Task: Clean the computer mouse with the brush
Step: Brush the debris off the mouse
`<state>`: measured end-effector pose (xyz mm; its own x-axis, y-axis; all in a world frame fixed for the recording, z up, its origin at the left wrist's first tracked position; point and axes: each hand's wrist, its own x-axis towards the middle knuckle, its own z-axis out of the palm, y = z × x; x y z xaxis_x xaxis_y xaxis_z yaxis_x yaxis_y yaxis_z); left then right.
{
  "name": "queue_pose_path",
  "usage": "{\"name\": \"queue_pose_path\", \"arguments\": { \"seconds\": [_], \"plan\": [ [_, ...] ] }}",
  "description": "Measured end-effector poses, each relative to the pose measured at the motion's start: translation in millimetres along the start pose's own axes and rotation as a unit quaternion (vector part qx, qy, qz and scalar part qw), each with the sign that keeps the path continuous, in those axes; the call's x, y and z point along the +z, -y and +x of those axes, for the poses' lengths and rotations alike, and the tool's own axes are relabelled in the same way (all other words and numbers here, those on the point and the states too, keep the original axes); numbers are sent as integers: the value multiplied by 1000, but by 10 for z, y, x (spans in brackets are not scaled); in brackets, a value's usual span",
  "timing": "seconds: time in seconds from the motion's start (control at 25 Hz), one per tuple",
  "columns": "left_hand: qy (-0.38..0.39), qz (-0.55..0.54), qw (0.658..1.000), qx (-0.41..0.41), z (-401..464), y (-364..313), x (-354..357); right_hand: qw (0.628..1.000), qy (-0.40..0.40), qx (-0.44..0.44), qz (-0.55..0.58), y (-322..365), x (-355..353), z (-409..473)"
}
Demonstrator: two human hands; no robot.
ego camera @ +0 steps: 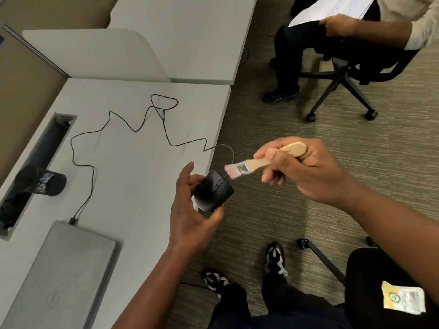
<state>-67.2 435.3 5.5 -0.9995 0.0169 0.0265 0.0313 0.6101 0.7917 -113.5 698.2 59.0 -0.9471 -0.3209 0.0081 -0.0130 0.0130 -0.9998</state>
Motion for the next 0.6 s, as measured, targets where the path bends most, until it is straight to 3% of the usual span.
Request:
{"name": "queue_pose_path", "arguments": {
  "seconds": [0.32, 0.48, 0.6],
  "plan": [
    [15, 23, 999, -20, 6, -31, 34, 994, 19, 1, -103, -64, 110, -14],
    [4, 14, 1000, -26, 48, -13, 8, 992, 64, 58, -87, -51, 43, -69],
    [13, 26, 999, -22, 71, -40, -9, 998, 2, 7, -65, -47, 55, -37]
  ]
}}
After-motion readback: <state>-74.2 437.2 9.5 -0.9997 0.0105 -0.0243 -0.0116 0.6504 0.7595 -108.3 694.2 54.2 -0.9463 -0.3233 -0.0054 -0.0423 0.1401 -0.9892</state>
